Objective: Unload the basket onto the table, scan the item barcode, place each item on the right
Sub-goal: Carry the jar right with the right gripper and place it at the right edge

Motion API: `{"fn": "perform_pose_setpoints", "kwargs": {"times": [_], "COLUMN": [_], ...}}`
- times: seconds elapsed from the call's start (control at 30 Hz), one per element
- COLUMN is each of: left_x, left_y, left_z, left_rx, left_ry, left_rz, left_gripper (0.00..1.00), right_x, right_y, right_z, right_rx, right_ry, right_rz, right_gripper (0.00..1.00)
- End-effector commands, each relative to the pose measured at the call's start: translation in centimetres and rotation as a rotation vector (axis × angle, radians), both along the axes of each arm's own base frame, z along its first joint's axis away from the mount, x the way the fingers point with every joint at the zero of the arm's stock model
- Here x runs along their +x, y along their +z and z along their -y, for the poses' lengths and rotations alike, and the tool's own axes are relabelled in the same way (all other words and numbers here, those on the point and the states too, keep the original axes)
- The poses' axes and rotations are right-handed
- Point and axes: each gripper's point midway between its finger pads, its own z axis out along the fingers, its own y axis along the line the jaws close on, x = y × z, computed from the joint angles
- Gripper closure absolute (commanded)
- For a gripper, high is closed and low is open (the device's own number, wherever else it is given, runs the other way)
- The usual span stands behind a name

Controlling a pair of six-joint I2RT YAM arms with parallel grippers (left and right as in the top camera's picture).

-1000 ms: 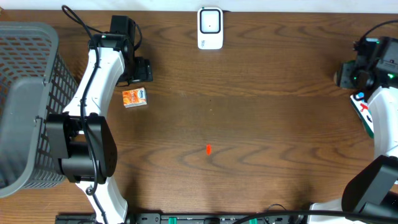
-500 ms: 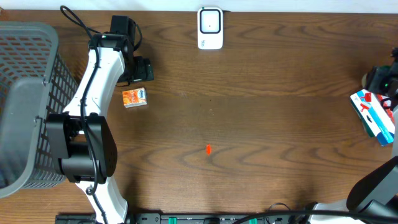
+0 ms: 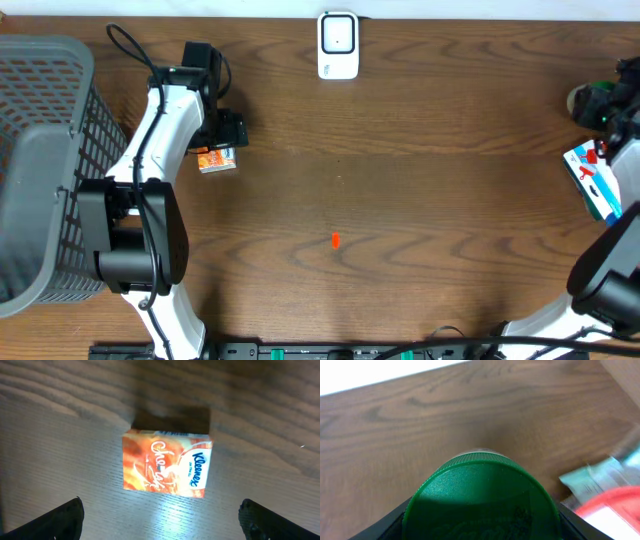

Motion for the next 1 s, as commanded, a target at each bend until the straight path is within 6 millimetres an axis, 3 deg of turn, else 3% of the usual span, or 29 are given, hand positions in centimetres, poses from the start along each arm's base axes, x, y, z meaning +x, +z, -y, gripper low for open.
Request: {"fn": "perform_pose_setpoints", "kwargs": {"times": [0.0, 0.13, 0.37, 0.63, 0.97], "left_x": [-0.2, -0.3, -0.3, -0.5, -0.8], "left_y": [-0.1, -0.1, -0.1, -0.1, -0.1], "left_z": [-0.1, 0.0, 1.1, 2.6, 5.6], "left_rx": [0.003, -0.004, -0.069, -0.080, -0.079], "left_ry": [0.044, 0.058, 0.059, 0.025, -0.047], "left_rz": [-0.004, -0.004, -0.011, -0.013, -0.014], "left_gripper": [0.02, 0.02, 0.02, 0.02, 0.02], "right_x": [1.1, 1.6, 1.2, 0.3, -2.2], "right_y": [0.5, -0.9, -5.4, -6.0, -6.7], "right_z": [0.0, 0.8, 1.3, 2.4, 5.4], "right_rx": [0.031, 0.033, 0.071, 0.082, 0.104], "right_ry": [-0.020, -0.053, -0.083, -0.116, -0.199], "right_rz": [0.059, 0.057, -0.027, -0.047, -0.082], "right_gripper": [0.40, 0.40, 0.40, 0.40, 0.34]}}
